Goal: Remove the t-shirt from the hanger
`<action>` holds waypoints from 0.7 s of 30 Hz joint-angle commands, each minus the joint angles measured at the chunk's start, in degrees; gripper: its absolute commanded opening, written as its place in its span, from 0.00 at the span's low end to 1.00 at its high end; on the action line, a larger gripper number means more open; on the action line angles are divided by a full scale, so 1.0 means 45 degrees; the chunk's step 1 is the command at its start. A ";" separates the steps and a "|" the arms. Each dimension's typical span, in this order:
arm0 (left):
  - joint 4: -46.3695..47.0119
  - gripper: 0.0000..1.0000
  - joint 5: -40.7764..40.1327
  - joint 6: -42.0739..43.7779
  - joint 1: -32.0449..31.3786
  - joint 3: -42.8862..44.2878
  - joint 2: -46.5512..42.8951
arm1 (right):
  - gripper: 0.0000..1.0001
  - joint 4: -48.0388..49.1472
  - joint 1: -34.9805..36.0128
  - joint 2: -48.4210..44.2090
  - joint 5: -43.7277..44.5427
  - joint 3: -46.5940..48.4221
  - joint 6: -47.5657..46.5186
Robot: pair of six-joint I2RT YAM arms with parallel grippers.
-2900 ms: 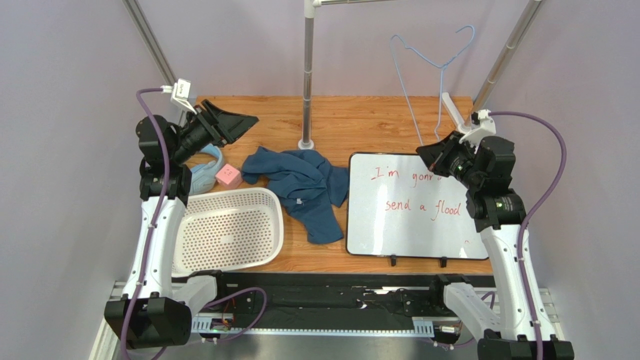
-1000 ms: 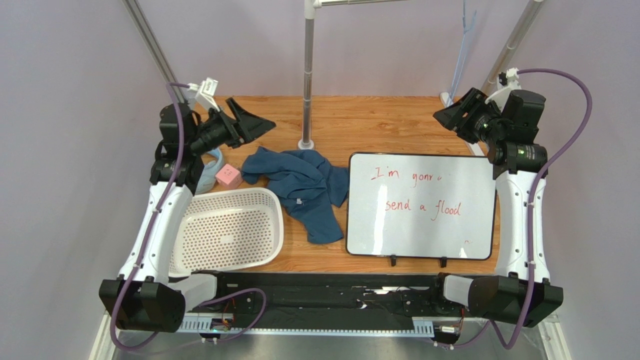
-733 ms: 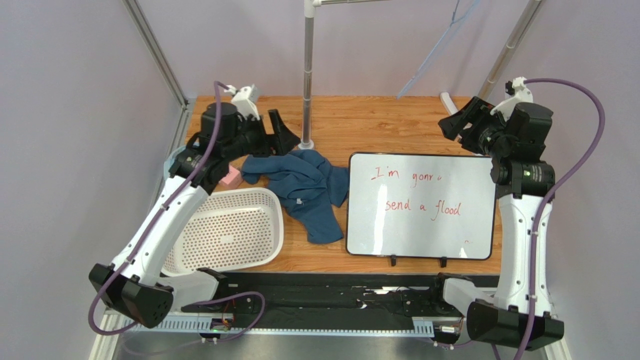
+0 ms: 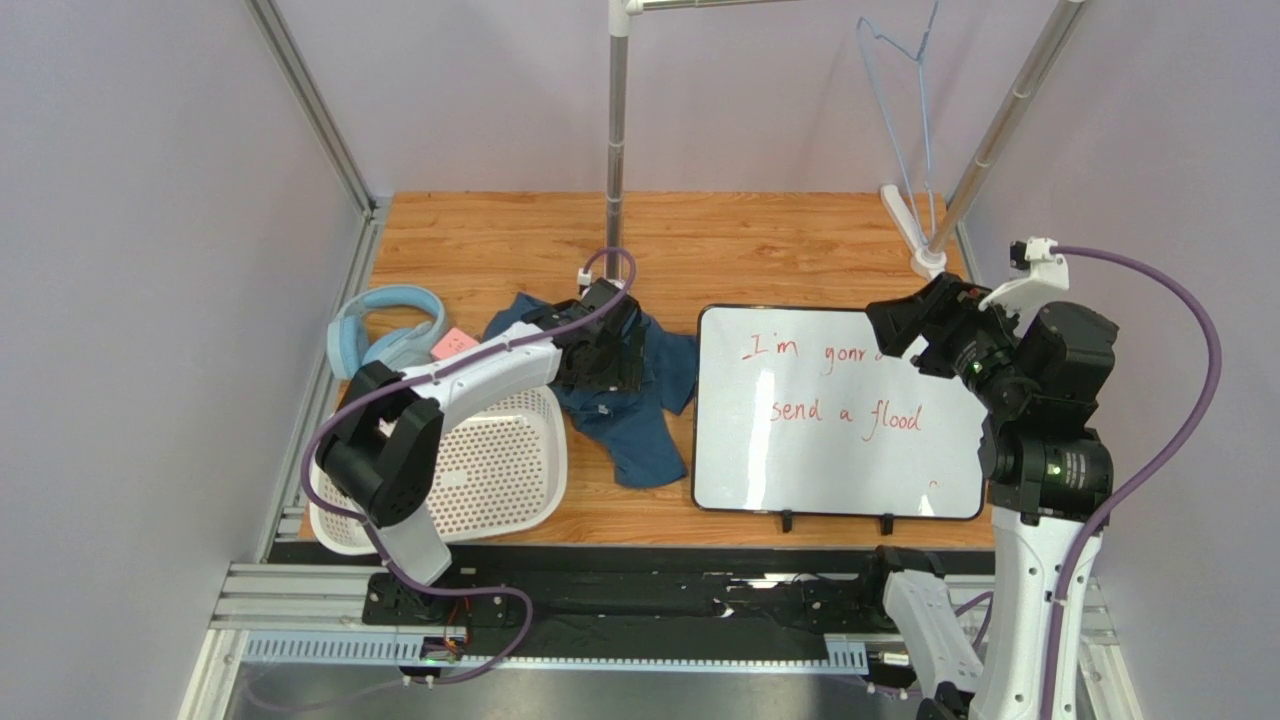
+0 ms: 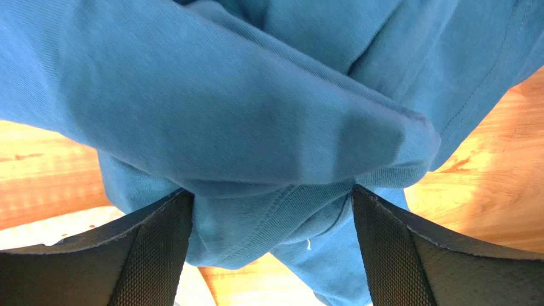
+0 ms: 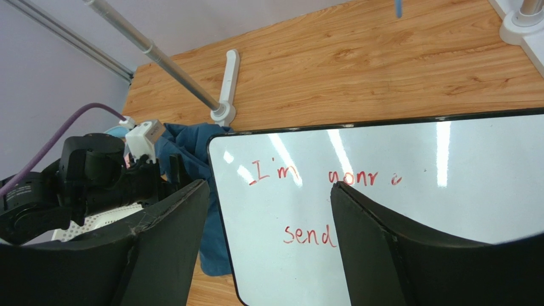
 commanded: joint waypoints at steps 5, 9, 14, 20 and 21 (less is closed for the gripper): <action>0.0905 1.00 -0.0569 0.0090 -0.1258 -0.0999 -0.0187 | 0.76 0.0683 0.0191 -0.0809 -0.1151 -0.0914 0.0230; 0.0749 0.99 -0.1270 0.0033 -0.1258 -0.0746 0.1139 | 0.76 0.0703 0.0406 -0.1024 -0.1134 -0.1247 0.0113; 0.0749 0.78 -0.2423 -0.0221 -0.1258 -0.0608 0.1729 | 0.76 0.0605 0.0855 -0.1258 -0.0685 -0.1443 -0.0218; 0.0496 0.15 -0.3147 -0.0241 -0.1258 -0.0297 0.1437 | 0.77 0.0507 0.1304 -0.1473 -0.0255 -0.1423 -0.0414; 0.0398 0.07 -0.3166 -0.0144 -0.1258 -0.0025 0.1146 | 0.77 0.0507 0.1343 -0.1493 -0.0254 -0.1423 -0.0453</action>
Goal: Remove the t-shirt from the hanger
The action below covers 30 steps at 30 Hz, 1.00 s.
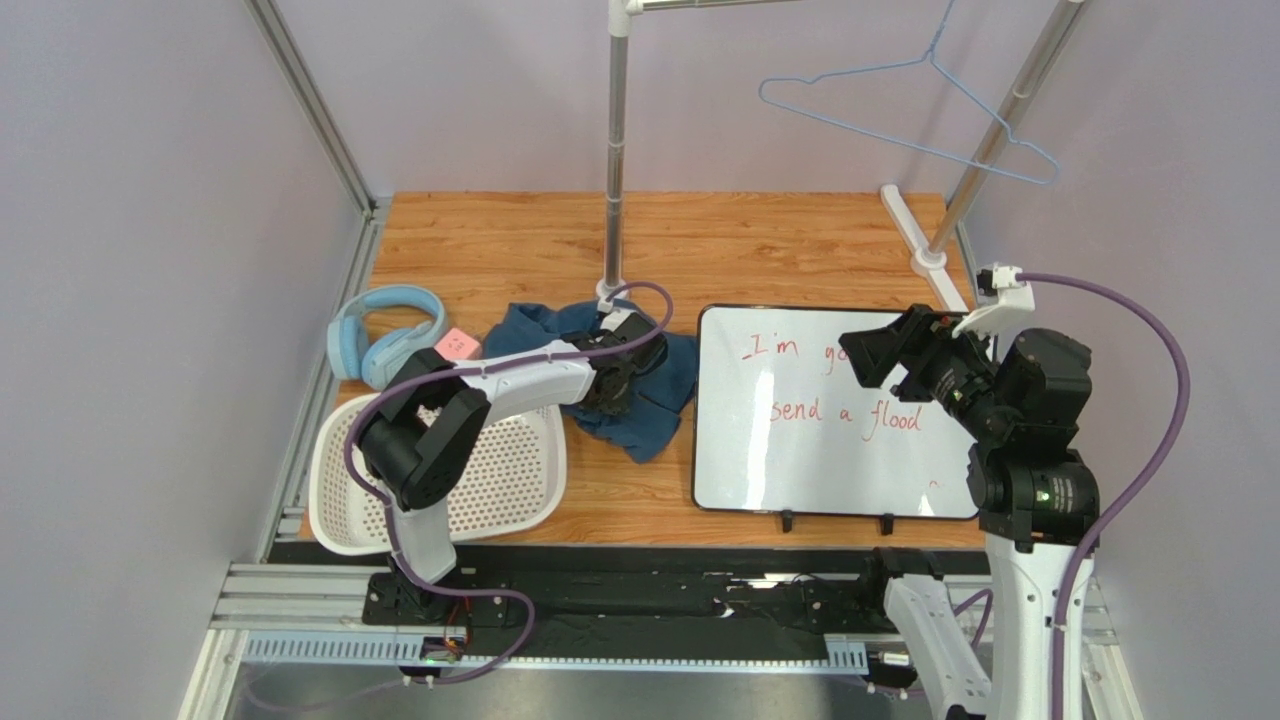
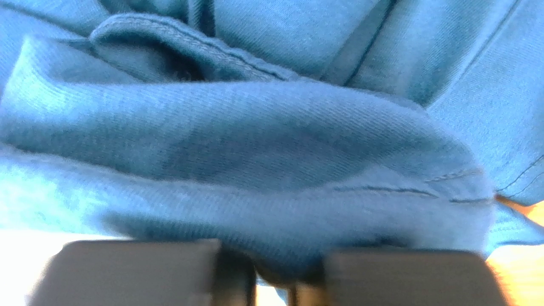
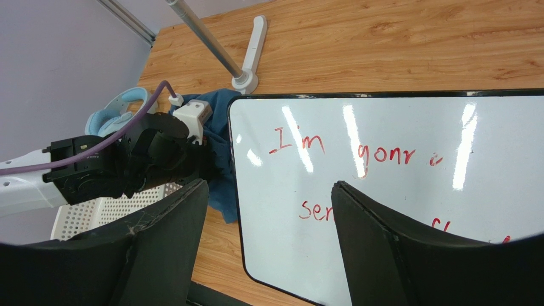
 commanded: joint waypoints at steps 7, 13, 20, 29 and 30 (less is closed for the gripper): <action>-0.2370 0.00 -0.1245 0.1196 0.0053 0.3120 -0.2947 | 0.77 0.0288 0.0714 -0.0249 0.0782 0.0087 -0.0561; -0.4049 0.00 -0.0451 0.1823 0.0618 0.4997 -0.5661 | 0.77 0.0230 0.0929 -0.0367 0.0958 0.0126 -0.0659; -0.5203 0.00 0.0433 0.1413 0.1303 0.4961 -0.9466 | 0.78 0.0190 0.1320 -0.0503 0.1154 0.0185 -0.0776; -0.7526 0.00 -0.0717 0.0554 0.1284 0.4587 -1.3745 | 0.78 0.0425 0.1515 -0.0640 0.0998 -0.0088 -0.0718; -0.7780 0.00 -0.1125 0.0495 0.1303 0.4704 -1.4021 | 0.78 0.0502 0.1574 -0.0679 0.0978 -0.0127 -0.0699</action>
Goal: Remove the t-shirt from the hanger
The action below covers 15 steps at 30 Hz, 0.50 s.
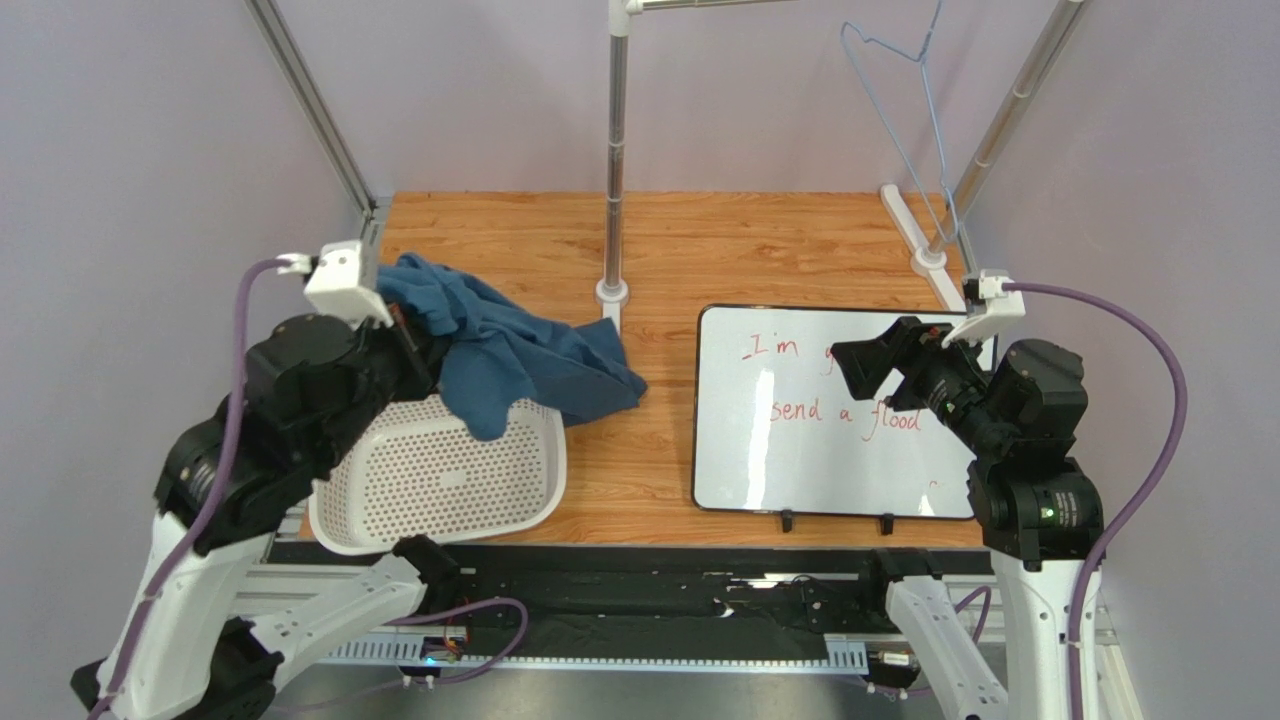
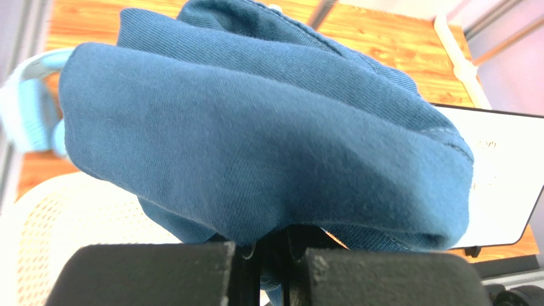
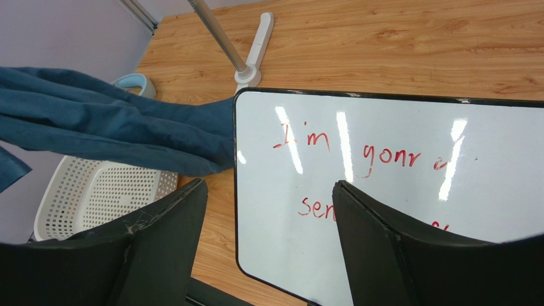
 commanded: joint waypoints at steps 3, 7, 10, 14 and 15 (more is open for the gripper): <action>-0.1704 0.00 -0.1809 -0.0370 -0.0013 0.0700 -0.2511 | 0.78 0.0595 0.0200 -0.0223 -0.0033 -0.0133 -0.0174; -0.1763 0.00 -0.2417 0.0059 -0.0013 0.1129 -0.3821 | 0.78 0.0634 0.0200 -0.0203 -0.0072 -0.0113 -0.0154; -0.2249 0.00 -0.2983 0.0275 -0.0032 0.1500 -0.4155 | 0.78 0.0634 0.0200 -0.0203 -0.0091 -0.0171 -0.0115; -0.2682 0.00 -0.3199 0.0060 -0.0032 0.1152 -0.4213 | 0.78 0.0654 0.0239 -0.0164 -0.0091 -0.0191 -0.0154; -0.2604 0.00 -0.3199 0.0060 -0.0013 0.0995 -0.4253 | 0.78 0.0635 0.0220 -0.0126 -0.0111 -0.0211 -0.0135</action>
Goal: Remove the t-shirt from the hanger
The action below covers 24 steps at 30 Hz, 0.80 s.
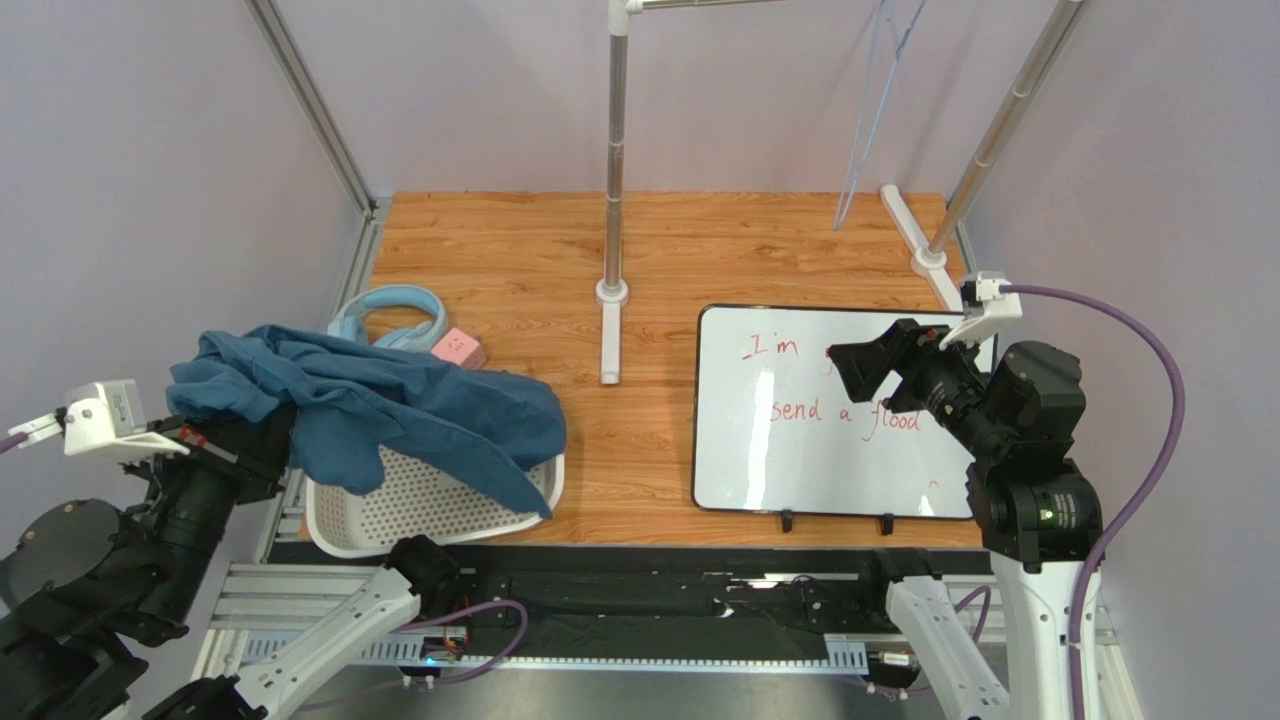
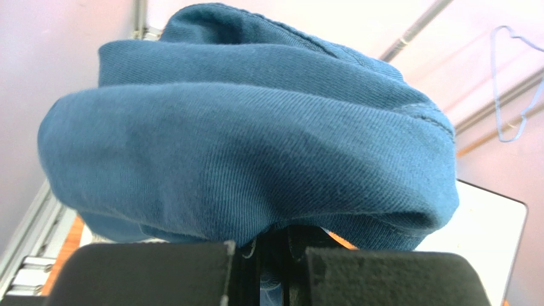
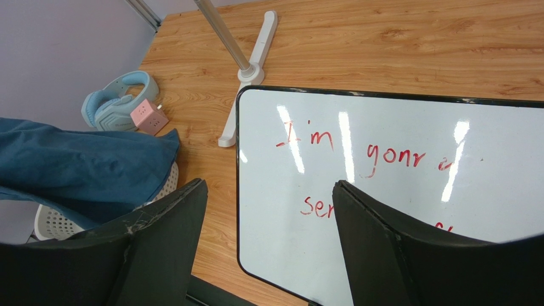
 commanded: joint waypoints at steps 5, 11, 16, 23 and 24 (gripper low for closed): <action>0.0040 0.00 -0.0655 -0.0067 -0.0013 -0.1167 0.0083 | 0.78 0.0610 0.0083 -0.0004 -0.0121 -0.0085 -0.0115; 0.0839 0.00 0.0143 0.1003 -0.0013 0.0664 0.0180 | 0.78 0.0552 0.0103 -0.0043 -0.0082 -0.0104 -0.0135; 0.0939 0.00 0.1843 0.0968 -0.0013 0.1704 0.0668 | 0.78 0.0513 0.0123 -0.0082 -0.0043 -0.0104 -0.0193; 0.1172 0.00 0.2587 0.0811 -0.0013 0.1549 0.0456 | 0.78 0.0435 0.0123 -0.0140 -0.0023 -0.0104 -0.0213; 0.1269 0.00 0.2587 0.0792 -0.0013 0.1490 0.0377 | 0.78 0.0435 0.0142 -0.0102 -0.0023 -0.0123 -0.0213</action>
